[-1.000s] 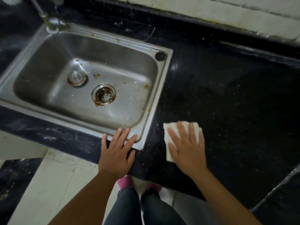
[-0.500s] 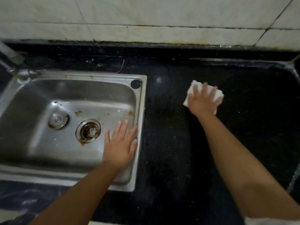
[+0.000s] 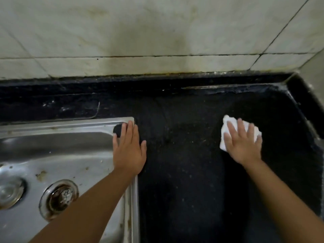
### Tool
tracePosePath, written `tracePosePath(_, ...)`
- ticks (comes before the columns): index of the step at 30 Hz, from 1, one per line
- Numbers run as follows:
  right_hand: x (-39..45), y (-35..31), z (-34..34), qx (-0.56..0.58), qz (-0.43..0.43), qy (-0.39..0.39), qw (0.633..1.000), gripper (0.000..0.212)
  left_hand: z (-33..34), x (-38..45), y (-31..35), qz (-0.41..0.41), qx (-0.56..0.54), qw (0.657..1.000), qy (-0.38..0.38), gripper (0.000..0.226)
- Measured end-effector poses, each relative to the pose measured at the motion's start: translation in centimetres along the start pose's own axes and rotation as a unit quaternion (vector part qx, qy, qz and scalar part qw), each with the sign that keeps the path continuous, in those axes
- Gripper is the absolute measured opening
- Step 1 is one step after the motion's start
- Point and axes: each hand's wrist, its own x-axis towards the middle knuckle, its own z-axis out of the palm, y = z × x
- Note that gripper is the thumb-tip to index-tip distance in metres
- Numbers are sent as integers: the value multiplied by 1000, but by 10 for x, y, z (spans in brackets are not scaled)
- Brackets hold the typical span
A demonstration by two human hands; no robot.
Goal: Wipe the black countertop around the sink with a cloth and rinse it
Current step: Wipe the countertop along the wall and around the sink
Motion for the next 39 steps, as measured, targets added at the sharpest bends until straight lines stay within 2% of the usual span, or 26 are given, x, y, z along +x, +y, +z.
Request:
tracePosePath(2, 35, -42, -10, 5, 23, -22, 999, 51, 5, 1, -2, 13, -24, 999, 26, 81)
tracePosePath(5, 57, -105, -12, -7, -64, -26, 998, 50, 10, 2, -4, 20, -62, 996, 63, 75)
tracePosePath(7, 46, -128, -6, -17, -126, -25, 992, 51, 8, 2, -4, 19, -83, 995, 50, 78)
tracePosePath(10, -14, -127, 12, -75, -264, 10, 962, 69, 3, 1, -5, 31, -96, 994, 36, 83)
tracePosePath(13, -73, -74, 36, -72, -338, 3, 938, 49, 4, 2, -4, 38, -98, 993, 47, 81)
tracePosePath(15, -73, -19, 35, -94, -299, 1, 950, 46, 4, 1, -4, 41, -91, 994, 36, 83)
tracePosePath(16, -63, 0, 26, -92, -237, 0, 967, 48, 3, 0, -4, 39, -96, 994, 29, 83)
tracePosePath(19, -1, 7, -5, -34, -43, 24, 998, 79, 3, 1, -5, 31, -118, 992, 31, 74)
tracePosePath(21, 42, -24, -15, 20, 26, -7, 999, 62, 7, 2, -6, 33, -117, 992, 37, 69)
tracePosePath(23, 66, -80, -20, 2, -22, -23, 1000, 50, 10, 2, -7, 39, -116, 991, 46, 71)
tracePosePath(27, 41, -164, -5, -28, -211, -39, 976, 47, 7, 2, -8, 39, -140, 989, 34, 72)
tracePosePath(29, 11, -163, 5, -48, -312, -12, 949, 49, 3, 2, -6, 38, -140, 989, 36, 78)
tracePosePath(31, -27, -133, 15, -98, -385, 30, 917, 54, 2, 2, -5, 37, -124, 991, 29, 82)
tracePosePath(34, -67, -59, 36, -123, -390, 13, 912, 45, 2, 1, -5, 37, -105, 994, 20, 79)
tracePosePath(36, -66, -41, 26, -122, -324, -11, 938, 46, 2, 1, -5, 34, -88, 996, 7, 74)
tracePosePath(37, -55, -49, 17, -128, -282, -20, 950, 54, 1, 2, -5, 31, -85, 996, 1, 71)
tracePosePath(39, -21, -82, 8, -100, -257, 3, 961, 80, -1, 2, -3, 27, -81, 996, -11, 68)
